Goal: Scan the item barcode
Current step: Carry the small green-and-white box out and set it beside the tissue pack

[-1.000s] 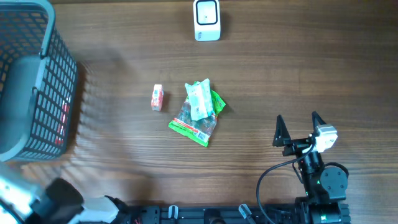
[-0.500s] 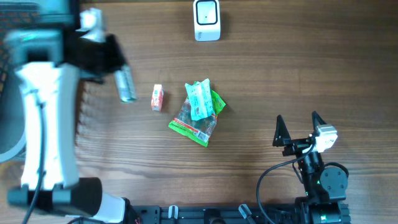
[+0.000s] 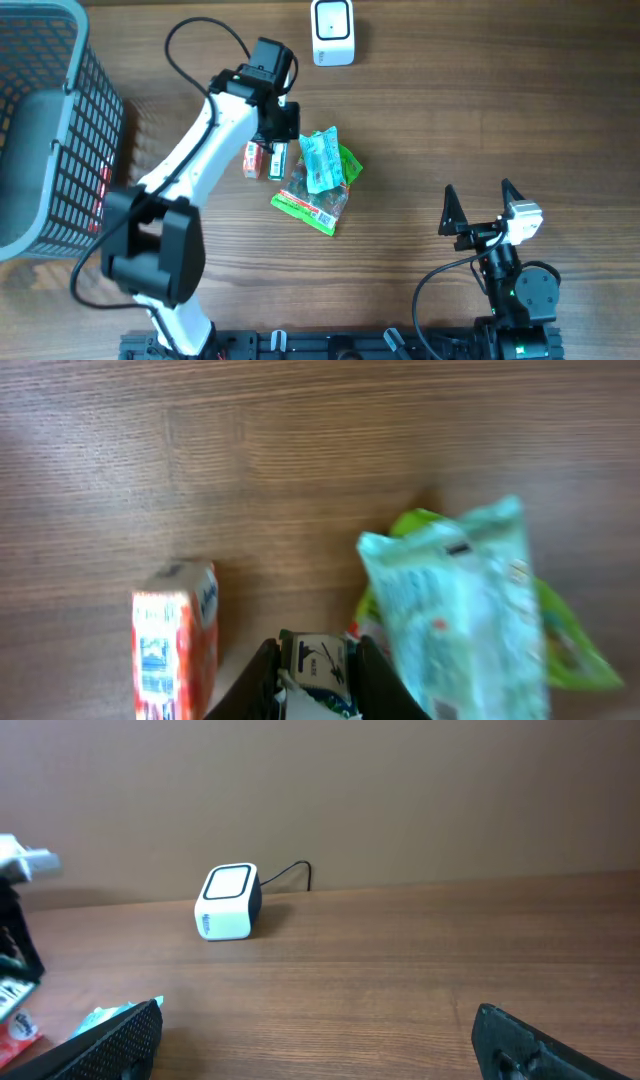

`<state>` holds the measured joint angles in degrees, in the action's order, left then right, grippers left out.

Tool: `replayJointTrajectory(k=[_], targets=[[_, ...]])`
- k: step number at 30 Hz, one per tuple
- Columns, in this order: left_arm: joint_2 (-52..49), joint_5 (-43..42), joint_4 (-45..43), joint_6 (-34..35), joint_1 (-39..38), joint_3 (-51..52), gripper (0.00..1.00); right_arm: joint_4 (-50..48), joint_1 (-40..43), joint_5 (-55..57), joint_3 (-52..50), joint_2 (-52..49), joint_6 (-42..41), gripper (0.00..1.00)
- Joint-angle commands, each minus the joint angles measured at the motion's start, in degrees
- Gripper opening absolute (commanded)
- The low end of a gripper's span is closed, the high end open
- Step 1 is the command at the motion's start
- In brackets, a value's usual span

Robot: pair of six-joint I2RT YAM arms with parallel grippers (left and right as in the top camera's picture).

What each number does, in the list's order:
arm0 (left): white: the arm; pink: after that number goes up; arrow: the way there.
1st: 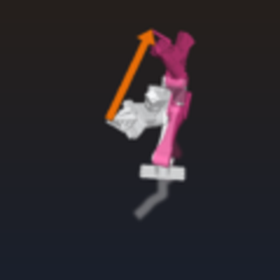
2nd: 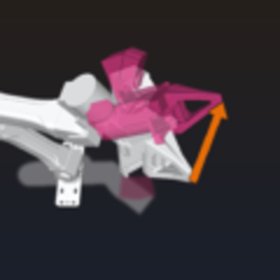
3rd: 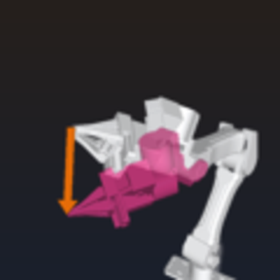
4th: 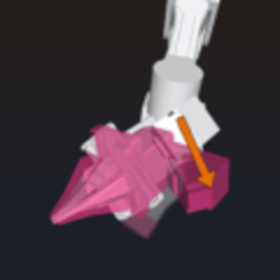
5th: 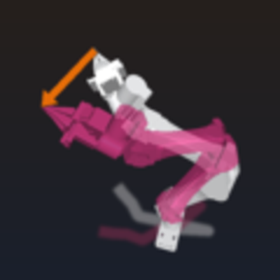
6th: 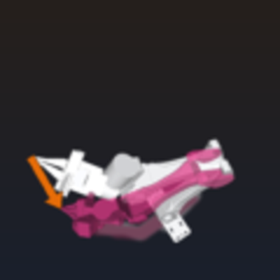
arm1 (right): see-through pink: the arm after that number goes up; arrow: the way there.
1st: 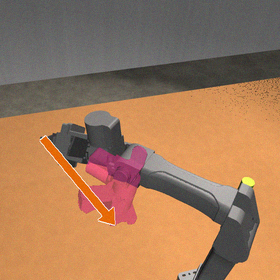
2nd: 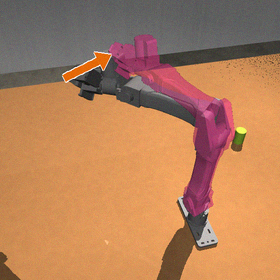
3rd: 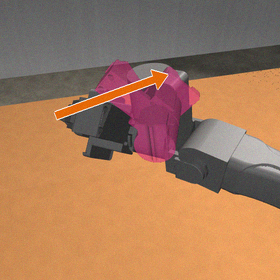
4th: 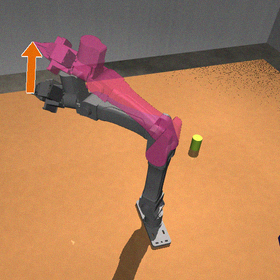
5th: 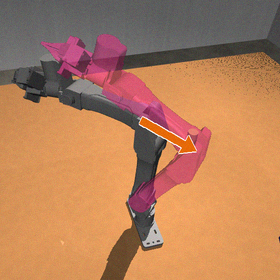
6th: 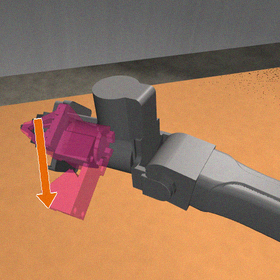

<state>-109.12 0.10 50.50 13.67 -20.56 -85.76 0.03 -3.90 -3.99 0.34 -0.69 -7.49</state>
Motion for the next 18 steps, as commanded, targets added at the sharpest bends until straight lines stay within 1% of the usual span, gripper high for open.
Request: replayJointTrajectory(k=[1, 12, 16, 18], targets=[[-3.37, 4.72, -2.08, 0.09, -0.50, 0.26, 0.16, -0.15, 0.28, 0.57, -0.04, -0.11, -0.07, 1.00], [-4.59, 4.50, -3.30, 0.33, -1.27, 0.90, 0.16, -0.15, 0.28, 0.57, -0.04, -0.11, -0.04, 1.00], [-4.70, 4.76, -7.45, 0.31, -1.84, 4.48, 0.17, -0.15, 0.28, 0.57, -0.04, -0.11, -0.07, 1.00], [-4.70, 6.82, -8.85, 0.26, -1.84, 5.73, 0.18, -0.15, 0.28, 0.57, -0.04, -0.11, -0.02, 1.00]])
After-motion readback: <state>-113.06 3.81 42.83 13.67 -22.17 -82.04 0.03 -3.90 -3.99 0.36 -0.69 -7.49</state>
